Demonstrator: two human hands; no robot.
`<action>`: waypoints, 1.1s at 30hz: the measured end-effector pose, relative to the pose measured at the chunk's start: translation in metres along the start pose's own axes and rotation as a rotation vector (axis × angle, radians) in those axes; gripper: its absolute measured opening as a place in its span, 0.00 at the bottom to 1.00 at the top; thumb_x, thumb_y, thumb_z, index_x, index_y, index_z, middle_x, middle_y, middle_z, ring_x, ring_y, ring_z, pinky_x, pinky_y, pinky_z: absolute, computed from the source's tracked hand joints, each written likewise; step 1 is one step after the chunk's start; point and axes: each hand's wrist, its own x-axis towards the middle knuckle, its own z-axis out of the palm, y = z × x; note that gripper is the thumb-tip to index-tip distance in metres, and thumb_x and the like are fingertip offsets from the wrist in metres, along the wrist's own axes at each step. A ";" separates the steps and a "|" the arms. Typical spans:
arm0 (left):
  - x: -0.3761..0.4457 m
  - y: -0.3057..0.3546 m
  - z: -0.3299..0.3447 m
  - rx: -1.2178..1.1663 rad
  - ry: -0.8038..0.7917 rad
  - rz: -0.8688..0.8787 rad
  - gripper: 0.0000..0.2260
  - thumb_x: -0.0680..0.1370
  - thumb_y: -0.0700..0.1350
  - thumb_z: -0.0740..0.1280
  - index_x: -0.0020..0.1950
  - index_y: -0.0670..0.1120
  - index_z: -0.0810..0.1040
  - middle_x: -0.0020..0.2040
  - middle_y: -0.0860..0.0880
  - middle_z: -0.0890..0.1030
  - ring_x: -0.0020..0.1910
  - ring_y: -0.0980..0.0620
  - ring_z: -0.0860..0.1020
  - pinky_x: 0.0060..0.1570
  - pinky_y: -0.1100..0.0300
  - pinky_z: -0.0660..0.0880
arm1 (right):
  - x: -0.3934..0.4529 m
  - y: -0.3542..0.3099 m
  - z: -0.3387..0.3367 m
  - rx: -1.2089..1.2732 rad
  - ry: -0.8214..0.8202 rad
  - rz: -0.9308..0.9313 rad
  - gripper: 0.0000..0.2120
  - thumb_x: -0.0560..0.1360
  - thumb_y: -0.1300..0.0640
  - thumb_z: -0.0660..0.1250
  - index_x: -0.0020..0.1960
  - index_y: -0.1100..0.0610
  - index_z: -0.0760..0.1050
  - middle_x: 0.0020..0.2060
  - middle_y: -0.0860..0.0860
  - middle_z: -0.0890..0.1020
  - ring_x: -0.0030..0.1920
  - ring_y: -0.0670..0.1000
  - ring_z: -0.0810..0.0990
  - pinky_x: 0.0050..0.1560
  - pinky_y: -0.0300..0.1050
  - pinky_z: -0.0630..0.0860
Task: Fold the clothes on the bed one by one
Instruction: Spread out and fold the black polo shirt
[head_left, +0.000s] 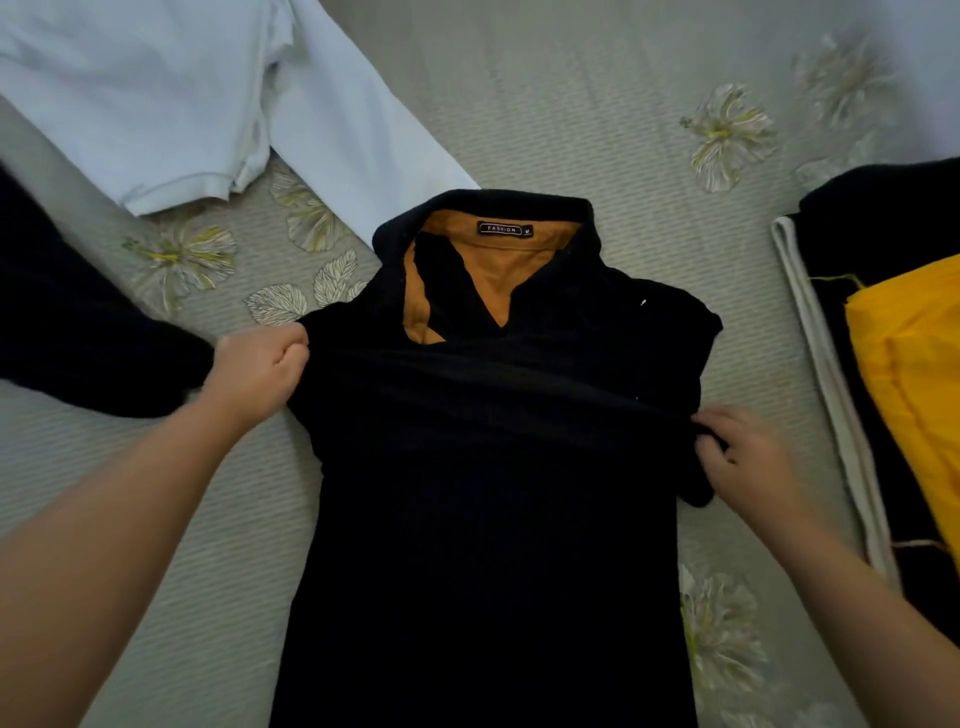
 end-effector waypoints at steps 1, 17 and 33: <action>0.002 -0.005 0.000 0.042 0.023 -0.047 0.19 0.66 0.48 0.49 0.39 0.38 0.75 0.40 0.36 0.78 0.47 0.39 0.75 0.45 0.53 0.64 | 0.004 -0.005 -0.005 0.092 -0.001 0.059 0.11 0.68 0.66 0.60 0.43 0.71 0.79 0.38 0.61 0.80 0.41 0.58 0.77 0.46 0.49 0.70; -0.059 0.021 0.072 0.240 0.389 0.511 0.14 0.71 0.51 0.61 0.46 0.41 0.73 0.40 0.40 0.80 0.42 0.42 0.75 0.44 0.52 0.64 | 0.057 -0.034 0.001 -0.428 -0.139 -0.159 0.26 0.65 0.46 0.74 0.54 0.62 0.77 0.50 0.59 0.79 0.54 0.60 0.75 0.55 0.57 0.69; -0.089 -0.026 0.041 0.351 0.072 0.536 0.16 0.68 0.47 0.55 0.32 0.44 0.80 0.29 0.47 0.77 0.37 0.49 0.69 0.31 0.59 0.69 | 0.041 0.001 -0.006 0.202 -0.217 0.457 0.18 0.72 0.75 0.53 0.55 0.67 0.77 0.56 0.63 0.78 0.58 0.60 0.75 0.57 0.48 0.70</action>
